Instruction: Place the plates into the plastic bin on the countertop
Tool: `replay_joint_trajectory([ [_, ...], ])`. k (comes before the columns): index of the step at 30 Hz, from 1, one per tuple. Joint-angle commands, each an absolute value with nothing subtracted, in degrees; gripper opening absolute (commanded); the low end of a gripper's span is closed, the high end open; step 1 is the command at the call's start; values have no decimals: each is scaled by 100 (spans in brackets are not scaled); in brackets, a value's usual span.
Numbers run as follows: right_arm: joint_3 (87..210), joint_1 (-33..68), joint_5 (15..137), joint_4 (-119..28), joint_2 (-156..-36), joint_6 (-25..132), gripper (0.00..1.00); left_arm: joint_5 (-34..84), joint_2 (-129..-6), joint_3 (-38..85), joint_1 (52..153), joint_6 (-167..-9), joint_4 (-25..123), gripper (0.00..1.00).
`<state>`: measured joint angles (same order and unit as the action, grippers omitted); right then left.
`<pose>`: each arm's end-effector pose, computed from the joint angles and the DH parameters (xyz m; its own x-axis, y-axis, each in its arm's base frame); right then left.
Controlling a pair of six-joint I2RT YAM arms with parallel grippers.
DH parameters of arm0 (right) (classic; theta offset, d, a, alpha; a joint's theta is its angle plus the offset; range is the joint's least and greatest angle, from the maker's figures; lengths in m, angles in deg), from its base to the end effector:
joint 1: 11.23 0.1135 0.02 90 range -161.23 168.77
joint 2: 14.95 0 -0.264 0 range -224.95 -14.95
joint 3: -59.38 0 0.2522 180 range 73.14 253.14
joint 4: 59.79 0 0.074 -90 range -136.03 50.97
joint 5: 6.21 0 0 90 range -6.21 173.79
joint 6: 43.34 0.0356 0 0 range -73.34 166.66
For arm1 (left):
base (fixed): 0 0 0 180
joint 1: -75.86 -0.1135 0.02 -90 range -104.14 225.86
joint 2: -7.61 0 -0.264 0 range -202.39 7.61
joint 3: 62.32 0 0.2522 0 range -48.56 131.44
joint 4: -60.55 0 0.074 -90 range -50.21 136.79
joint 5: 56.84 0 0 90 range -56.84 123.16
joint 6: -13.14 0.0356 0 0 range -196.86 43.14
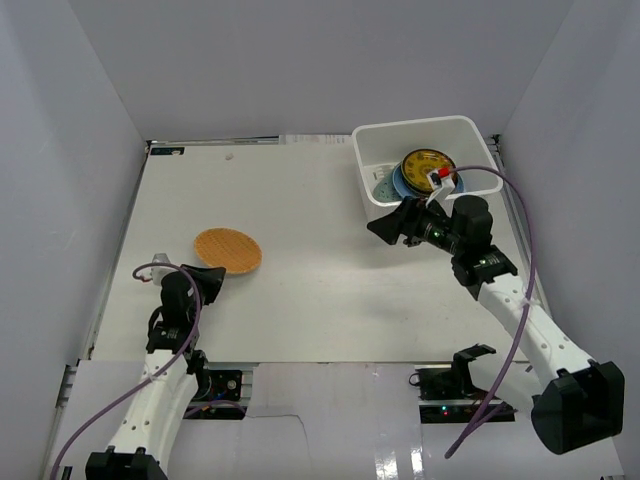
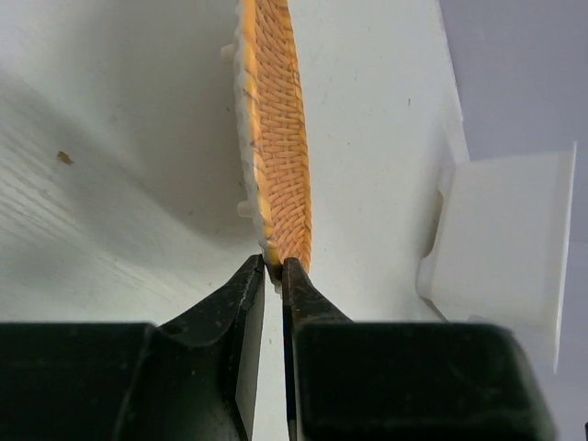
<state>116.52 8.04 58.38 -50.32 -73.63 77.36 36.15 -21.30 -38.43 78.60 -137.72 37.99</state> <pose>0.2206 0.0933 0.3120 -0.5102 0.3102 -0.8022 -0.5062 0.6458 0.5716 0.1372 -0.0047 0.1683 -0.2266 -0.8624 -0.4527 -0.4032 0.5061 -0.7624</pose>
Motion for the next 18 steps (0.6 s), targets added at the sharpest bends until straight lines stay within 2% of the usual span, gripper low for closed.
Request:
replay_joint_trajectory([
  [1, 11402, 855, 5496, -5043, -6884, 7689, 85, 2992, -2034, -3836, 7859, -13653, 4071, 0],
  [6, 11252, 943, 5452, -4814, -6628, 7654, 86, 2588, -1780, -3951, 7859, -13917, 4432, 0],
  [10, 11567, 952, 5602, -4394, -6426, 7479, 90, 2158, -1621, -3461, 7859, -13926, 4817, 0],
  [18, 12570, 943, 5856, -3733, -6066, 7198, 90, 1251, -2701, -2299, 7859, -14286, 6250, 0],
])
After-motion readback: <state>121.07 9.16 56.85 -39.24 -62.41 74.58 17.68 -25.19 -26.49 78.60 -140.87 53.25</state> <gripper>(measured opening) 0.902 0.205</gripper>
